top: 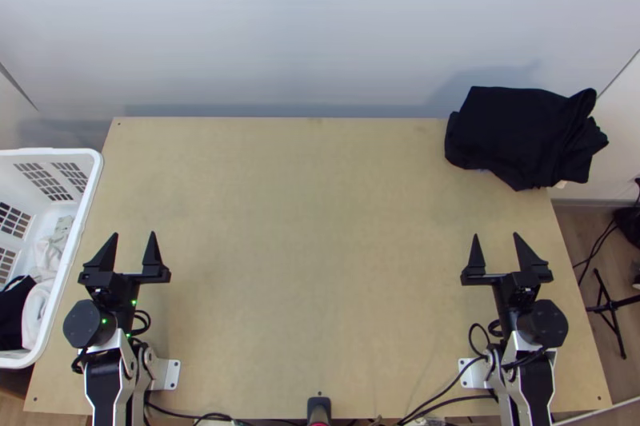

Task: Fold the t-shirt

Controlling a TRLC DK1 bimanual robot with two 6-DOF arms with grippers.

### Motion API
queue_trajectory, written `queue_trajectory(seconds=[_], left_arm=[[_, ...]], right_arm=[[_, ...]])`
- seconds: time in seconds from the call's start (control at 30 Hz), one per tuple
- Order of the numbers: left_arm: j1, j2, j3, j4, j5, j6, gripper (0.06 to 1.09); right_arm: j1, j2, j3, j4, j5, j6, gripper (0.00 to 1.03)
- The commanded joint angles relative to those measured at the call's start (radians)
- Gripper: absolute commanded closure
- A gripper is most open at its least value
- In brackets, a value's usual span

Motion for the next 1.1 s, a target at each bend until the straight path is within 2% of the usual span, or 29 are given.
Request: queue_trajectory(seconds=[0.0, 0.13, 0.23, 0.43, 0.53, 0.6, 0.7, 0.77, 1.07], left_arm=[[0.007, -0.001, 0.000, 0.009, 0.001, -0.034, 0.10], [0.004, 0.000, 0.000, 0.000, -0.002, -0.056, 0.10], [0.018, -0.001, 0.000, -0.002, -0.049, -0.038, 0.10], [0.024, -0.001, 0.000, -0.002, -0.051, 0.012, 0.10], [0.025, 0.000, 0.011, 0.023, -0.054, 0.016, 0.11], [0.032, 0.017, 0.042, 0.058, -0.058, 0.016, 0.16], [0.035, 0.190, 0.181, 0.038, -0.058, 0.015, 0.16], [0.056, 0.309, 0.287, 0.015, -0.060, 0.013, 0.16], [0.075, 0.594, 0.752, -0.273, -0.051, 0.010, 0.14]], right_arm=[[0.006, 0.000, 0.001, 0.000, 0.000, 0.045, 0.04], [0.006, 0.000, -0.001, 0.000, 0.001, 0.042, 0.04], [-0.001, 0.000, 0.001, 0.000, 0.001, 0.051, 0.04], [-0.033, -0.002, 0.001, 0.000, 0.034, 0.074, 0.04], [-0.041, -0.002, 0.019, 0.026, 0.040, 0.023, 0.05], [-0.046, 0.000, 0.056, 0.059, 0.040, 0.016, 0.05], [-0.018, 0.080, 0.169, 0.052, 0.040, 0.000, 0.05], [-0.010, 0.196, 0.303, -0.011, 0.040, 0.003, 0.05], [0.045, 0.557, 0.809, -0.219, 0.043, -0.004, 0.05]])
